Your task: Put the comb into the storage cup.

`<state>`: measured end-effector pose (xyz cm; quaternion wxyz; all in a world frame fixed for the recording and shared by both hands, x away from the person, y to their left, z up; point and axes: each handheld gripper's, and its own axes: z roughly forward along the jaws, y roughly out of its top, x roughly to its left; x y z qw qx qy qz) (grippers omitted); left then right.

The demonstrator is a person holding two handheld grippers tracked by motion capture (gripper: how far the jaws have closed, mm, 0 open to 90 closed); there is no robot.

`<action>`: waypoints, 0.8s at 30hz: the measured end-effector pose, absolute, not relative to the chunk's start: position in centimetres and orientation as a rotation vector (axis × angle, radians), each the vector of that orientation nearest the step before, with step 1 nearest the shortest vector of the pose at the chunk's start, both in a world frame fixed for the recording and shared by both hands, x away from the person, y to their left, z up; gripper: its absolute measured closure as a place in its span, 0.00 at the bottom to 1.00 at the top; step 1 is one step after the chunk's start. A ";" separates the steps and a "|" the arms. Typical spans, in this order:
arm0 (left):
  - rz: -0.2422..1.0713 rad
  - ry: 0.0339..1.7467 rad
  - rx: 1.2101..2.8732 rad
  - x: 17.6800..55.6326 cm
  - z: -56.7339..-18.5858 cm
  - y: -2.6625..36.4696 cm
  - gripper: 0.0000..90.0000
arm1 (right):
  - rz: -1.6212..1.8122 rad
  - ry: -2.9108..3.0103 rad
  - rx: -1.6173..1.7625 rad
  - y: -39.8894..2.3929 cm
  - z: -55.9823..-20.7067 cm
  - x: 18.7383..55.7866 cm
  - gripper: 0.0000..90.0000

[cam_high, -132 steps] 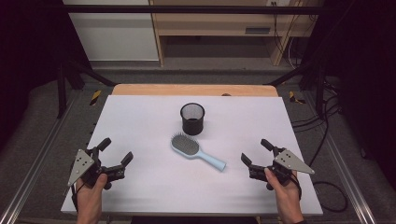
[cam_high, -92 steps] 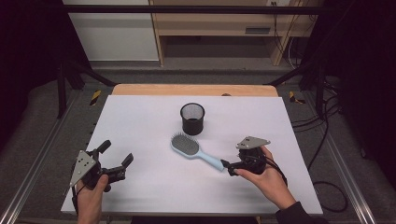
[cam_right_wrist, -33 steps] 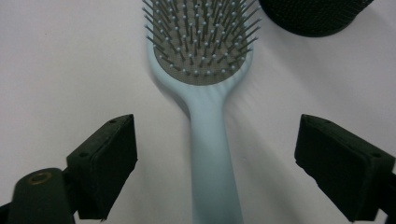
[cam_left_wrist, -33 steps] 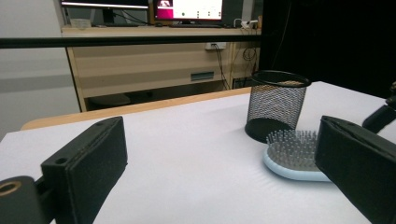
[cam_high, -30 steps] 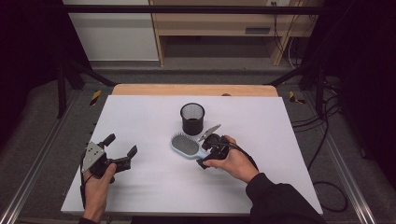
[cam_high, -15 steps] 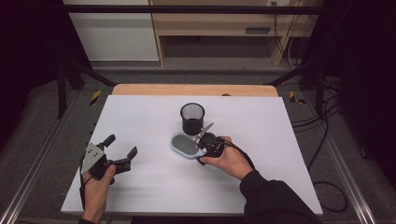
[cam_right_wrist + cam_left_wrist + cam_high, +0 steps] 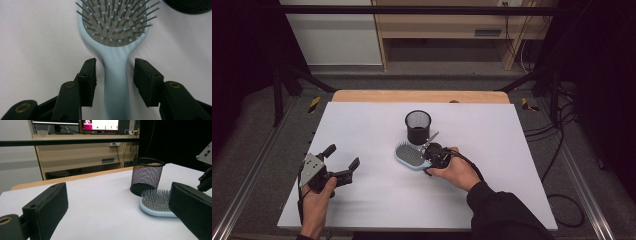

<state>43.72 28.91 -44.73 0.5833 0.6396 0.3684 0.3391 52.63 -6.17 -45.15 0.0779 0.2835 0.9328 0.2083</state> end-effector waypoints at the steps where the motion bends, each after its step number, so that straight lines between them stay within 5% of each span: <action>1: 0.791 0.860 1.493 43.7 -44.7 28.9 0.03 | 0.623 2.799 0.852 -6.2 -45.2 52.7 0.62; 24: 0.791 0.863 1.490 43.7 -44.7 29.0 0.03 | 0.598 2.803 0.835 -5.8 -45.3 52.5 0.77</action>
